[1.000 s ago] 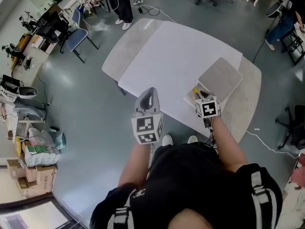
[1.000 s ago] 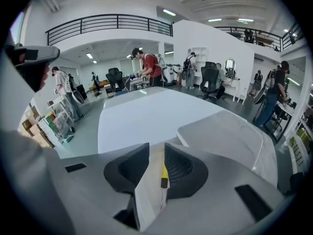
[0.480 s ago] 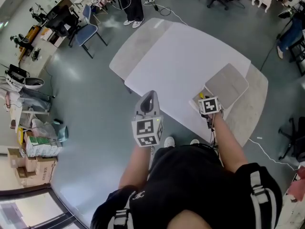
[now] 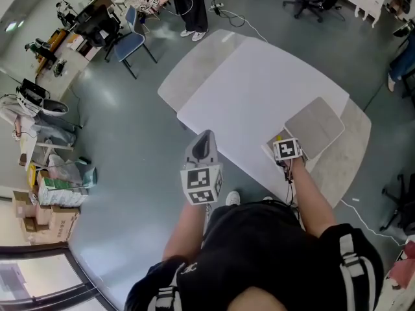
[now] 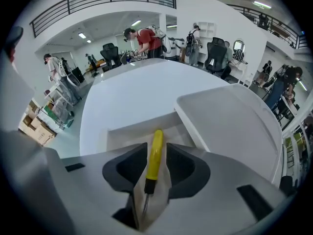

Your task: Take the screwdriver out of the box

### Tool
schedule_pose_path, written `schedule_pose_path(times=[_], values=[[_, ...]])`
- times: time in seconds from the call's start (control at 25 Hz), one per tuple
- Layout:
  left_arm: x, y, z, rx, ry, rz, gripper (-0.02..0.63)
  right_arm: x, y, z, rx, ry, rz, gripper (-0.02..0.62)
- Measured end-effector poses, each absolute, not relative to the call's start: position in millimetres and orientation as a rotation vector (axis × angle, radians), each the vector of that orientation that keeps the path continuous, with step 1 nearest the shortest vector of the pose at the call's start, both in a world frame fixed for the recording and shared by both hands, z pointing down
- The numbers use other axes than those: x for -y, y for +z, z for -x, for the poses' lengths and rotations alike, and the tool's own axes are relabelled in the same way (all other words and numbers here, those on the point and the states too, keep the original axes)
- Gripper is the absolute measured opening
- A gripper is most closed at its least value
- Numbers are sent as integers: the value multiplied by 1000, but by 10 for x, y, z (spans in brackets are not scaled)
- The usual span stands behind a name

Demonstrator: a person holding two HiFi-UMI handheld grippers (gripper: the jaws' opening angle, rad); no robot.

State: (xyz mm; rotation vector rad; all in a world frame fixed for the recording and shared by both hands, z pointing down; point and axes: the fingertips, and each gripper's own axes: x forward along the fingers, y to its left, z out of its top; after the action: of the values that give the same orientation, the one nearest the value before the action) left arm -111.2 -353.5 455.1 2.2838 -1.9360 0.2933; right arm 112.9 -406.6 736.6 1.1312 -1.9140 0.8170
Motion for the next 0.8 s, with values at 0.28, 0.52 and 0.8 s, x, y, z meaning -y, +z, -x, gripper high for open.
schedule_pose_path(times=[0.28,0.52,0.8], values=[[3554,4556,1154,1965,301,-2262,5,4143,7509,-1594,1685,660,-1209,86],[3551,4535,1206,1984,302,-2246,5,4133,7546,-1582,1673,660,-1190,87],[3571,4538,1204,1982,300,-2243,5,4110,7486,-729,2058,879,-999,85]])
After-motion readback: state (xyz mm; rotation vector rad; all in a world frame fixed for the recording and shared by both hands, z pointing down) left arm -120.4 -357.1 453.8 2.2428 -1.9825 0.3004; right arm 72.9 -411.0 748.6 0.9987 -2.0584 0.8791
